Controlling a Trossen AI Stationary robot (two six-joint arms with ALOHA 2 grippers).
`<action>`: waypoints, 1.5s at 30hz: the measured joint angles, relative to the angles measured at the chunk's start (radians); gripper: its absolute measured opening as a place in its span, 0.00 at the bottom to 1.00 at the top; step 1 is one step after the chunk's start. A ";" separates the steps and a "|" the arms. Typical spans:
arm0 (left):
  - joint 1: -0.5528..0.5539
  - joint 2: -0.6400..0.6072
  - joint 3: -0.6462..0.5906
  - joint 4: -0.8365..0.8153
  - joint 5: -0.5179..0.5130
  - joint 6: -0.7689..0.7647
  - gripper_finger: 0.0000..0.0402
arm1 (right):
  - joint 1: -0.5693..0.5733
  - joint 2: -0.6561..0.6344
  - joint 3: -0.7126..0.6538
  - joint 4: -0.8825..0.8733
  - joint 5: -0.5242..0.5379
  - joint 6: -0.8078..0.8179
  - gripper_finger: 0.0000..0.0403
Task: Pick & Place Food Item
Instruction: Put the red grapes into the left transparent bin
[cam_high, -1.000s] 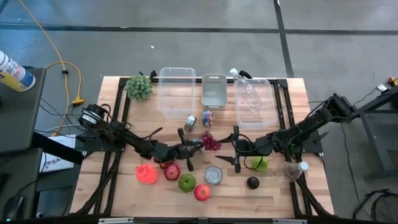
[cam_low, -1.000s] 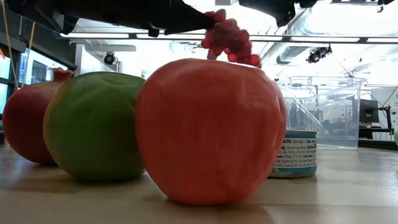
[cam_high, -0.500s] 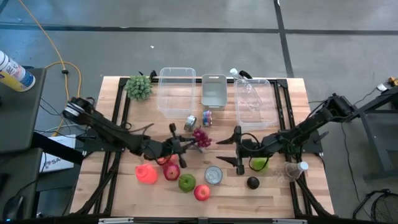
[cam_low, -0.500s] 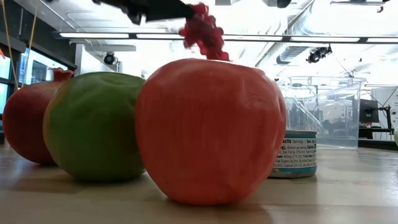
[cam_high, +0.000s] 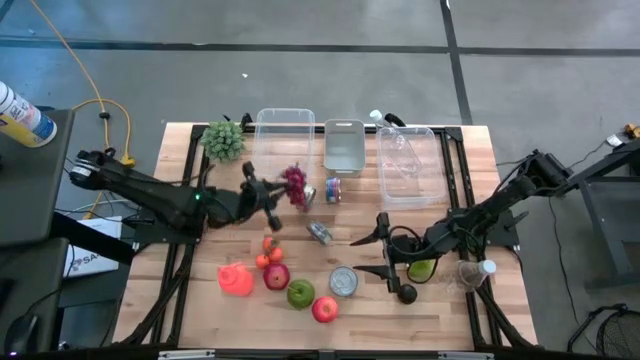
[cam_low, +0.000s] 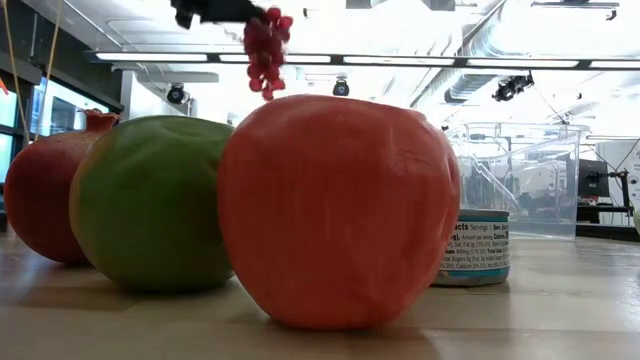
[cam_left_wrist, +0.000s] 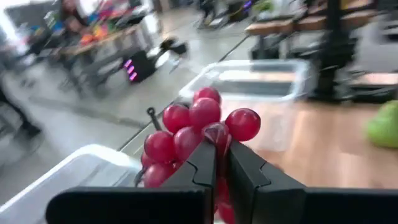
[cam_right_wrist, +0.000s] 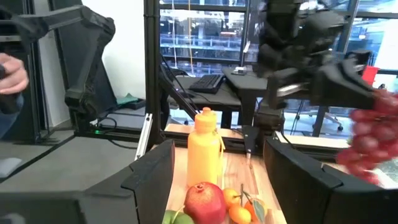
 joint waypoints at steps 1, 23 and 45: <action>0.029 -0.008 0.000 -0.021 0.002 -0.022 0.03 | 0.000 0.000 0.000 -0.006 0.000 0.002 0.58; 0.349 -0.014 0.002 -0.014 0.177 -0.026 0.03 | -0.001 0.000 -0.001 -0.135 0.000 0.041 0.58; 0.491 -0.014 0.006 -0.123 0.183 0.015 0.06 | 0.008 0.000 -0.001 -0.183 0.000 0.079 0.58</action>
